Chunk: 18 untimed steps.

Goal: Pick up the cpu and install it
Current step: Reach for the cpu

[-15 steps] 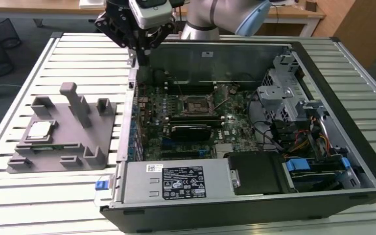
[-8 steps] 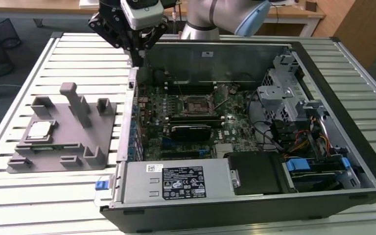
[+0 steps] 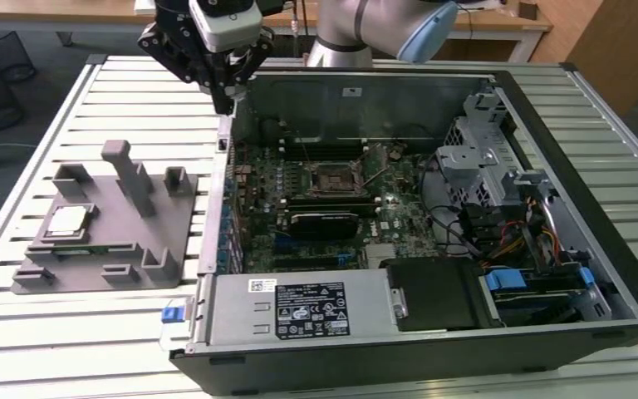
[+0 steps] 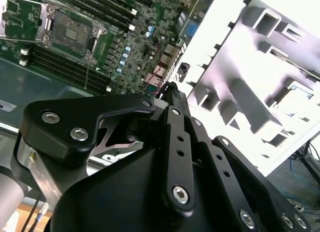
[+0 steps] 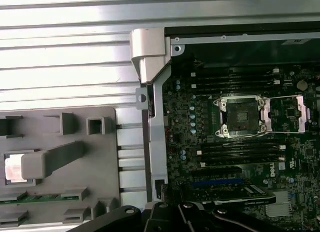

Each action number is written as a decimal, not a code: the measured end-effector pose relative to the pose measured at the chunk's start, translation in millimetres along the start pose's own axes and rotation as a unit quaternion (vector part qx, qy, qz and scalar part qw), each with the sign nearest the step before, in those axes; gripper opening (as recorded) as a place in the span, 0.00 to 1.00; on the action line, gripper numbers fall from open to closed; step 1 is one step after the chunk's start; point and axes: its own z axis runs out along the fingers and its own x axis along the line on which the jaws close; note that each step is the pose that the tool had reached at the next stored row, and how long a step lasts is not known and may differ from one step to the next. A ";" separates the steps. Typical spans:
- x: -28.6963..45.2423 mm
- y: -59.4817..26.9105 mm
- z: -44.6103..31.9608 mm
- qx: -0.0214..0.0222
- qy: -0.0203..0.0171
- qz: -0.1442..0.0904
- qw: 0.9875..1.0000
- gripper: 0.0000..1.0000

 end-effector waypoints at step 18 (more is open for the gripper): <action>21.8 -1.7 0.8 0.000 0.000 0.000 1.000 0.11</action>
